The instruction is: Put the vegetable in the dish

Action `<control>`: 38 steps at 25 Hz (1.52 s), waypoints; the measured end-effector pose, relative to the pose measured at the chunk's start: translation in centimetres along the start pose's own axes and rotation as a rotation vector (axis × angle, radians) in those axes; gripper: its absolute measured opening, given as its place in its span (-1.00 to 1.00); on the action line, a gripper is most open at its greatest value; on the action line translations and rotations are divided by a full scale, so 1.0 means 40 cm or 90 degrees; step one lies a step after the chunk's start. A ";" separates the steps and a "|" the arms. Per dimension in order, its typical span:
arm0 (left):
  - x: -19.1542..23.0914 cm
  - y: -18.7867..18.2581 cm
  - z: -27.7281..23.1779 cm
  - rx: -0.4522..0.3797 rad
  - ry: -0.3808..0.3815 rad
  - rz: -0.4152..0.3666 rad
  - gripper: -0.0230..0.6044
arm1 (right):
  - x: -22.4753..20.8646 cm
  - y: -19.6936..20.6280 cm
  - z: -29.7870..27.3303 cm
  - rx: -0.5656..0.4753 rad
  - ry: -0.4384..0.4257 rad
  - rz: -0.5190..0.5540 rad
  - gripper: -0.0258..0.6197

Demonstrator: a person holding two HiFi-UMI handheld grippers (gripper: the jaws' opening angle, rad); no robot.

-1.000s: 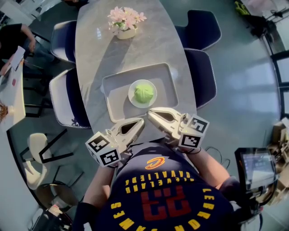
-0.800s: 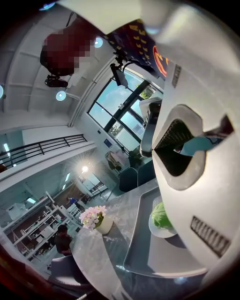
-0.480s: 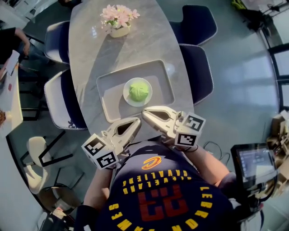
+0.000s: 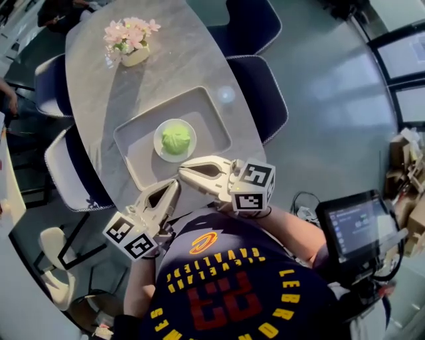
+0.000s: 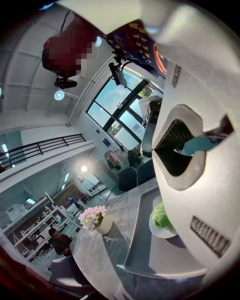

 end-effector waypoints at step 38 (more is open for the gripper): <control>-0.007 -0.006 -0.008 0.003 0.005 -0.004 -0.93 | 0.019 -0.029 -0.005 -0.004 -0.007 0.023 -0.91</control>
Point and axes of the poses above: the fingertips, and each gripper's own axes: z backward along the fingers, x to its left, y out of its underside, the point moved 6 cm from there along z, backward along the fingers, and after that the axes turned 6 degrees about z, right-handed, at the moved point
